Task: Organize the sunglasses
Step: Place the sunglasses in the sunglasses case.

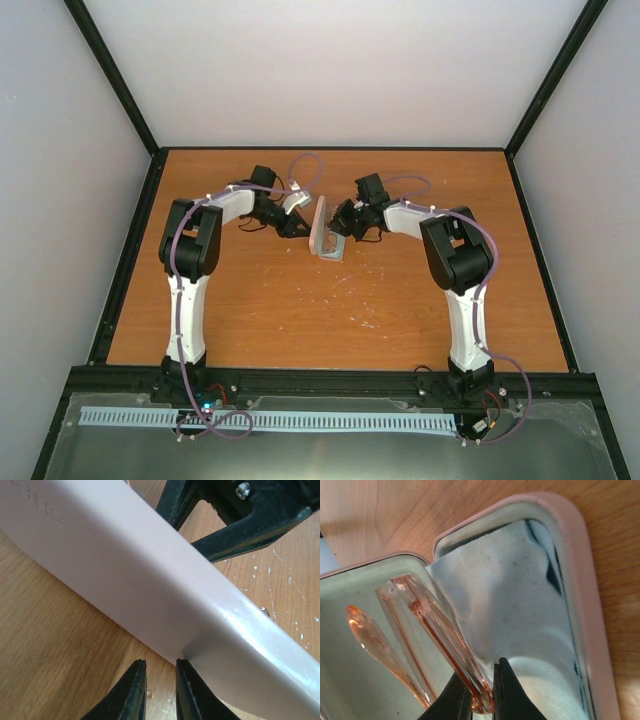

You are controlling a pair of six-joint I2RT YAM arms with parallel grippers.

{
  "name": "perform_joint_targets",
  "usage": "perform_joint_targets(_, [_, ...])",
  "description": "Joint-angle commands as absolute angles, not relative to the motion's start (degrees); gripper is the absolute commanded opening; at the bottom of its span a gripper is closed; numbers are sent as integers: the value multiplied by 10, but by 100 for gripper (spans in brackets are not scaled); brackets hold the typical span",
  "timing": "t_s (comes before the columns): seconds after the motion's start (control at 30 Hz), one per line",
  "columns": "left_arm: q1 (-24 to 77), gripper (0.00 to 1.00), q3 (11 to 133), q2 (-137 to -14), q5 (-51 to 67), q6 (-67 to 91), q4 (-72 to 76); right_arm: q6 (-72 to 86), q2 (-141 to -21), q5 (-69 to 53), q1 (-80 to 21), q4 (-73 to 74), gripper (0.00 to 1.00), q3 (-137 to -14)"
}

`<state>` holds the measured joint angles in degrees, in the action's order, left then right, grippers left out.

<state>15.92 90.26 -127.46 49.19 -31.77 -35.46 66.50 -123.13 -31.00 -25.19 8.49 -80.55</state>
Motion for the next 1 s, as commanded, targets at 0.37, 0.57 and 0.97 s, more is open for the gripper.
perform_joint_targets(0.37, [162,18,901,-1246,509,-313,-339,635,-1261,-276,-257,141,3,-845])
perform_joint_targets(0.57, [163,18,903,-1244,508,-313,-339,626,-1261,-254,-254,126,3,-849])
perform_joint_targets(0.97, [162,18,894,-1245,507,-316,-338,640,-1261,-251,-253,99,3,-835])
